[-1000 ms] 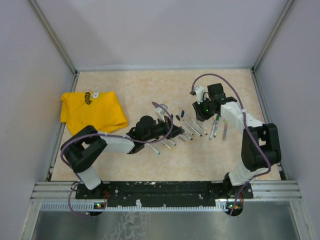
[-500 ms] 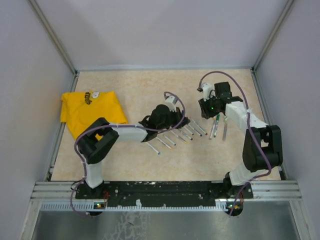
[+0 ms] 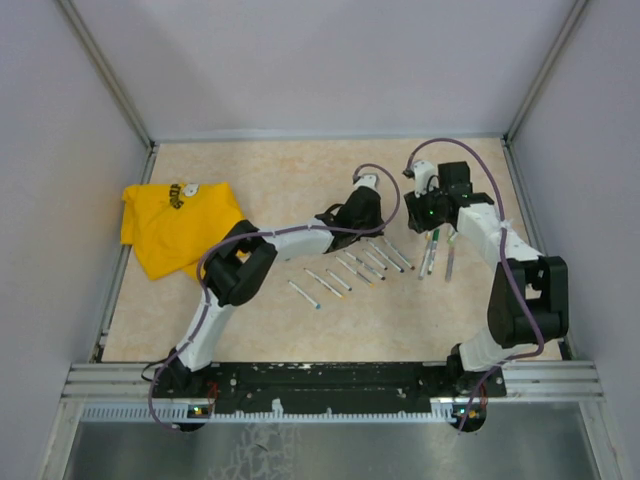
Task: Open the pen caps
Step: Place the pen cap at the center of the board.
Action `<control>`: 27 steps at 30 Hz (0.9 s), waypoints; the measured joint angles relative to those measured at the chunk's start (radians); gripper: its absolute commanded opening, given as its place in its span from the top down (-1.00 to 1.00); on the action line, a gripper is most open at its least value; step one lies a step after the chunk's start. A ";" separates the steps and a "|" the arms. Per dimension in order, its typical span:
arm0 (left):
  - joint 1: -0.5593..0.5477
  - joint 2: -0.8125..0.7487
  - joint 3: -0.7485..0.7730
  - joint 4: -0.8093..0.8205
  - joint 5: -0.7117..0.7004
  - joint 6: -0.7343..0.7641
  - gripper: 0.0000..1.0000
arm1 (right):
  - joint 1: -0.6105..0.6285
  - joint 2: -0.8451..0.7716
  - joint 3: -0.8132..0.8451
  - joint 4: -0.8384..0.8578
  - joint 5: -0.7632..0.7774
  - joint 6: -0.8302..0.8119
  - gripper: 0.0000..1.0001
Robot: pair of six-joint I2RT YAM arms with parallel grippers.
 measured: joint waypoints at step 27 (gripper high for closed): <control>0.031 0.079 0.152 -0.177 -0.056 0.069 0.34 | -0.016 -0.013 0.000 0.001 -0.026 0.001 0.31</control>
